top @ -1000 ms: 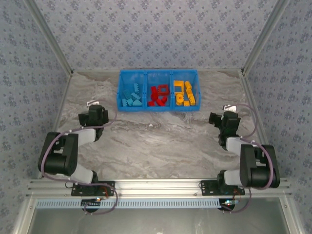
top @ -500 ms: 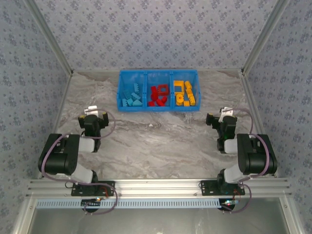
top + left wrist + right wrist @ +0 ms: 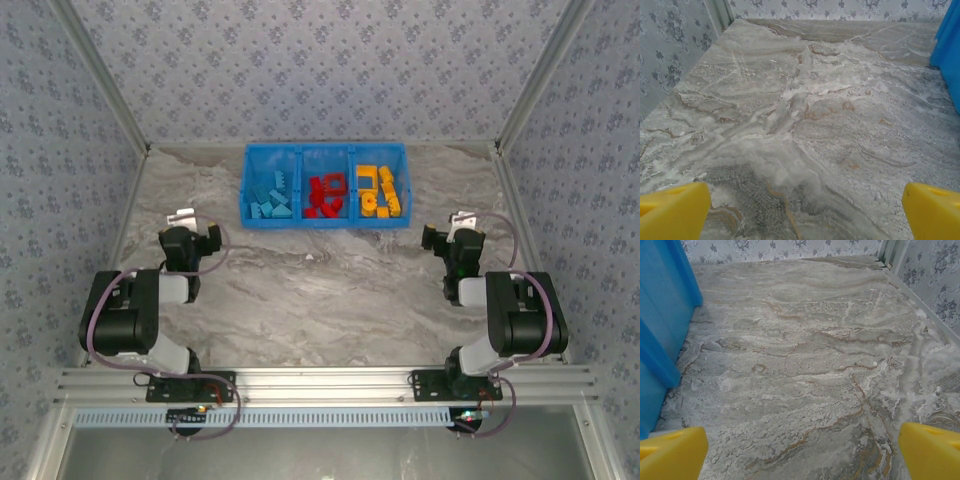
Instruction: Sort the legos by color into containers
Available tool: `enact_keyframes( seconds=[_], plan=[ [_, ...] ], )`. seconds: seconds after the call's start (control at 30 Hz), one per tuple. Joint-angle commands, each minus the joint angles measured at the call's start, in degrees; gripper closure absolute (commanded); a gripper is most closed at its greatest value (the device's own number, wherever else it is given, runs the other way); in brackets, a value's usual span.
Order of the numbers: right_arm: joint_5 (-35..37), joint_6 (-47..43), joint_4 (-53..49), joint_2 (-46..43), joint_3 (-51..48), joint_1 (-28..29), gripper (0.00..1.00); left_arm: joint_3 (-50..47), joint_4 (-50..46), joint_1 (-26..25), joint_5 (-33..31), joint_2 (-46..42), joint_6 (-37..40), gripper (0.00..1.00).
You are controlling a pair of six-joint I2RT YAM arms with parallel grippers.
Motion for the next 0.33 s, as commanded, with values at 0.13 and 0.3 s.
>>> enact_keyframes(
  seconds=[0.13, 0.3],
  plan=[
    [1.5, -1.1, -0.8, 0.7, 1.2, 0.4, 0.00, 0.7, -0.4, 0.1, 1.5, 0.3, -0.7, 0.02],
    [1.5, -1.1, -0.6, 0.7, 1.0, 0.4, 0.00, 0.7, -0.4, 0.1, 1.5, 0.3, -0.8, 0.02]
  ],
)
